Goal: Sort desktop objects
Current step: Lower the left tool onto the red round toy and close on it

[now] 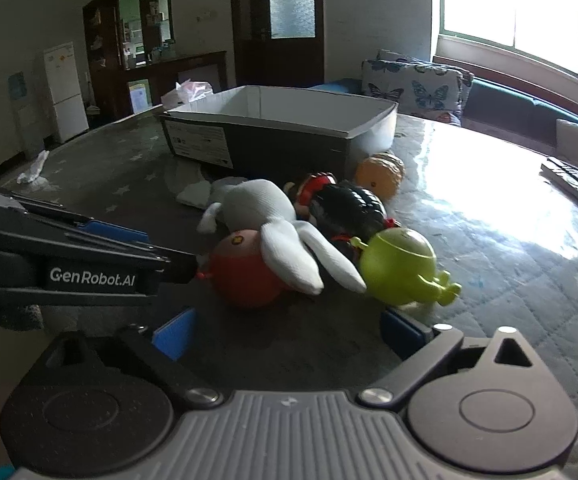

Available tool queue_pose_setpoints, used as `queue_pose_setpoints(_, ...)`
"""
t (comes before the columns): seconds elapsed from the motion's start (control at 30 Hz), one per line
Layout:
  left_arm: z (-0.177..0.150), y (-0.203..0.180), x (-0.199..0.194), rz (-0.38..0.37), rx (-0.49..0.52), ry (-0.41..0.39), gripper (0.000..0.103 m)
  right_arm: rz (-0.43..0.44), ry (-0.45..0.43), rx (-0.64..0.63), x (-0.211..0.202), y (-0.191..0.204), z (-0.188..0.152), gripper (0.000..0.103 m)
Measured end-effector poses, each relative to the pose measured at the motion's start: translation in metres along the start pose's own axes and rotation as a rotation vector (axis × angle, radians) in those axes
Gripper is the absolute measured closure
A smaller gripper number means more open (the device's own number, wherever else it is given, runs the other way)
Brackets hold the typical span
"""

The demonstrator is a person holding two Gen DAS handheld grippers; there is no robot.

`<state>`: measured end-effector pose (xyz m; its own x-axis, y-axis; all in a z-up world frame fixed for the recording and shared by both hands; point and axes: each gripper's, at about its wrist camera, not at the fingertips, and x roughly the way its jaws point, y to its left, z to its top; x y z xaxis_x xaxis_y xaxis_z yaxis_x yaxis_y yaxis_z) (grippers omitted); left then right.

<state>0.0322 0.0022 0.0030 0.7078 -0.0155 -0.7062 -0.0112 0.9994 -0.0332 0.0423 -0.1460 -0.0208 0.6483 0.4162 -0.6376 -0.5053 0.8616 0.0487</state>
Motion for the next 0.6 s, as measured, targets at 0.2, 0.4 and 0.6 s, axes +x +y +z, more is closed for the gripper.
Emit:
queue_pose_setpoints(0.2, 0.009, 0.002, -0.004, -0.067, 0.009, -0.012, 0.061, 0.03, -0.009, -0.006, 0.004, 0.002, 0.009, 0.009)
queue_pose_setpoints(0.4, 0.018, 0.003, 0.002, -0.125, 0.02, 0.002, 0.061, 0.057, -0.008, 0.003, 0.011, -0.002, 0.015, 0.015)
queue_pose_setpoints(0.6, 0.024, 0.001, 0.008, -0.197, 0.059, 0.013, 0.061, 0.078, 0.0, 0.017, 0.019, -0.008, 0.019, 0.019)
